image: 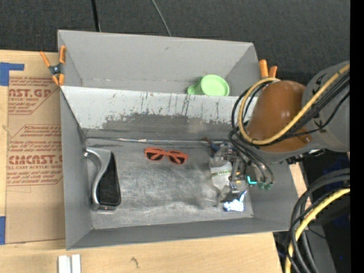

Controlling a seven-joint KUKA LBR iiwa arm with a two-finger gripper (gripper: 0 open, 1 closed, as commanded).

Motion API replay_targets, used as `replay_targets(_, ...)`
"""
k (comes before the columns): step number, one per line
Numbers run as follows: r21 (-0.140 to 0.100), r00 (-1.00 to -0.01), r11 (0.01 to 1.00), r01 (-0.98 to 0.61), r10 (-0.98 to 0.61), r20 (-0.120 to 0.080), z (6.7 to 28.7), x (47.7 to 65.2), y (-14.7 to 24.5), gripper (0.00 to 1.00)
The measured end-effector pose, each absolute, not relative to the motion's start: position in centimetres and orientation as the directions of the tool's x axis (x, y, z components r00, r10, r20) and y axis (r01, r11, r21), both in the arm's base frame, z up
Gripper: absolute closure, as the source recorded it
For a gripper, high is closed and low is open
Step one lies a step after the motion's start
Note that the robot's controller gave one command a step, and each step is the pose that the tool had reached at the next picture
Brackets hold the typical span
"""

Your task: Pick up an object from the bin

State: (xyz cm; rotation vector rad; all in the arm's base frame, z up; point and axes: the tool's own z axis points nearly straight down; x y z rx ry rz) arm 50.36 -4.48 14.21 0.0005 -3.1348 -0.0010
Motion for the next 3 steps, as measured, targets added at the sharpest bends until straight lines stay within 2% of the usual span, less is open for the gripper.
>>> replay_targets(1, 0.000, -1.000, 1.000, -0.001, -0.001, 0.000, 14.5, 50.6, -4.5, 0.00)
replay_targets(2, 0.007, -0.977, 0.977, -0.214, -0.214, -0.004, 8.5, 55.9, -9.4, 1.00)
replay_targets(3, 0.007, -0.977, 0.977, -0.214, -0.214, -0.004, 8.5, 55.9, -9.4, 1.00)
